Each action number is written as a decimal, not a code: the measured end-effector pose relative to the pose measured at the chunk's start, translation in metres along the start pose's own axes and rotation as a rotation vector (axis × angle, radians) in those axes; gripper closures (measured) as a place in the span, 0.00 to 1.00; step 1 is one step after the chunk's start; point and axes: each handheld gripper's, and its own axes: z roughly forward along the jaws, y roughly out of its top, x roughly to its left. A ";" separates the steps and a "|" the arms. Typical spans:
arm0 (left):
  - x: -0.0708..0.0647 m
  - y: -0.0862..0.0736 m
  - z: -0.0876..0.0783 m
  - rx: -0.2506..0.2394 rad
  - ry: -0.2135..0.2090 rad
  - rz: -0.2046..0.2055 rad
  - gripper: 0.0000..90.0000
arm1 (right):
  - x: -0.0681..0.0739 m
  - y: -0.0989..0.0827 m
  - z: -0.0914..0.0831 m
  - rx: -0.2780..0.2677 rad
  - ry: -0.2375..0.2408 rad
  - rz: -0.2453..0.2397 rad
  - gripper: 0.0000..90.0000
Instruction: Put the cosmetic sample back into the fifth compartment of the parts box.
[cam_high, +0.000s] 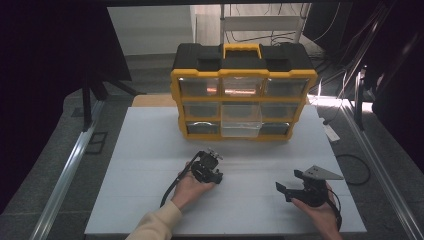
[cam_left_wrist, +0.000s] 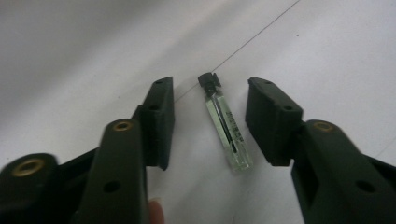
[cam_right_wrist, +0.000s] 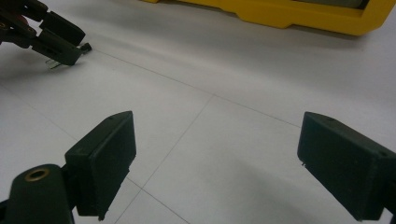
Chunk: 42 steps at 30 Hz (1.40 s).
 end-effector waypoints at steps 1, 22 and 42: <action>0.000 0.000 0.000 0.001 -0.001 -0.002 0.64 | 0.000 0.000 0.000 0.000 0.000 0.000 0.13; 0.004 0.000 -0.003 -0.007 -0.050 -0.019 0.90 | 0.000 0.000 0.000 0.000 -0.002 -0.003 0.13; 0.021 -0.009 -0.034 -0.134 -0.155 -0.017 0.90 | 0.000 0.000 -0.001 -0.002 -0.004 -0.004 0.13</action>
